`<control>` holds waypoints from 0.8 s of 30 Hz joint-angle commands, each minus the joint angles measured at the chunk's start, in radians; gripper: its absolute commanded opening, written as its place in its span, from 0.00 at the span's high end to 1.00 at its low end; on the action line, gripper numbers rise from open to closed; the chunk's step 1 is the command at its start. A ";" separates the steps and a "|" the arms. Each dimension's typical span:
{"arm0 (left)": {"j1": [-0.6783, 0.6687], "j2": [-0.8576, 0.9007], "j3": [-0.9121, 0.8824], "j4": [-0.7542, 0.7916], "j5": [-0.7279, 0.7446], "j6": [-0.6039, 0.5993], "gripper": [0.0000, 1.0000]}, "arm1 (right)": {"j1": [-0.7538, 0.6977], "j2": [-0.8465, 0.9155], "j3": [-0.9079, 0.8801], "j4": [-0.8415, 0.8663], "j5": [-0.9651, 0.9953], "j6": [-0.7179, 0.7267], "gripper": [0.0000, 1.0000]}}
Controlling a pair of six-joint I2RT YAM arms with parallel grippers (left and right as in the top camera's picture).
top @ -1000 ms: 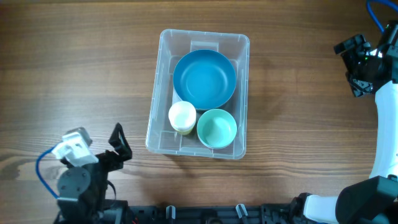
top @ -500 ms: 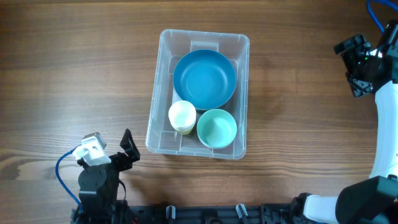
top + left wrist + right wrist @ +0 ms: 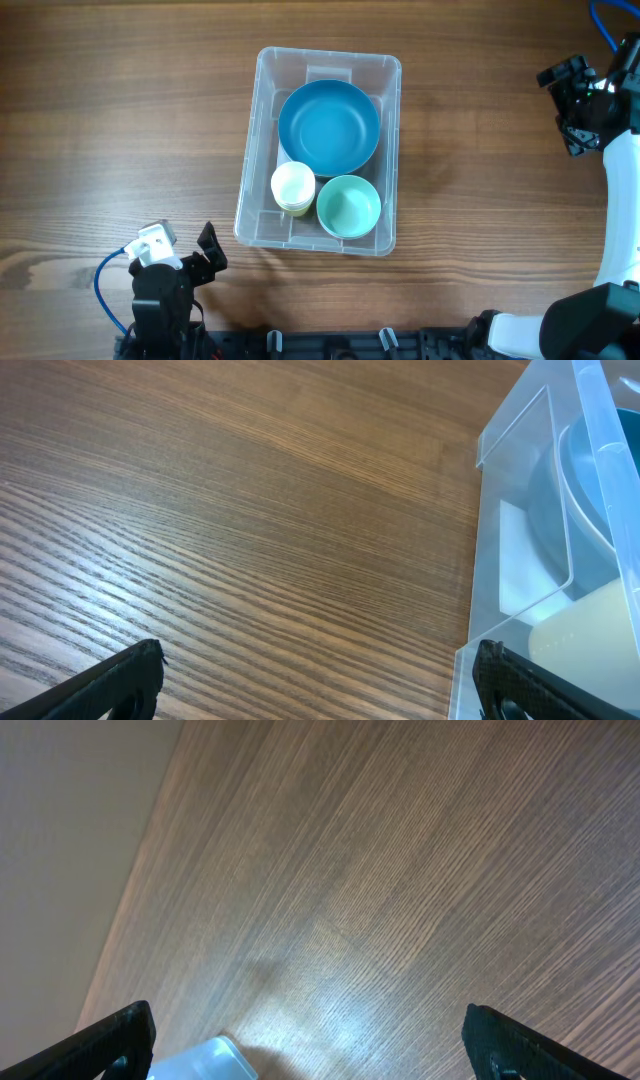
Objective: Pack container
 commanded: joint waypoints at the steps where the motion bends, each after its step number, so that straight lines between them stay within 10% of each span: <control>1: 0.006 -0.011 -0.006 -0.002 0.012 -0.002 0.00 | 0.003 0.011 0.010 0.002 -0.005 0.013 0.00; 13: 0.006 -0.011 -0.006 -0.002 0.012 -0.002 0.00 | 0.031 -0.092 -0.054 0.010 -0.005 0.013 0.00; 24: 0.006 -0.011 -0.006 -0.002 0.012 -0.002 0.00 | 0.262 -0.763 -0.607 0.290 0.206 0.009 0.00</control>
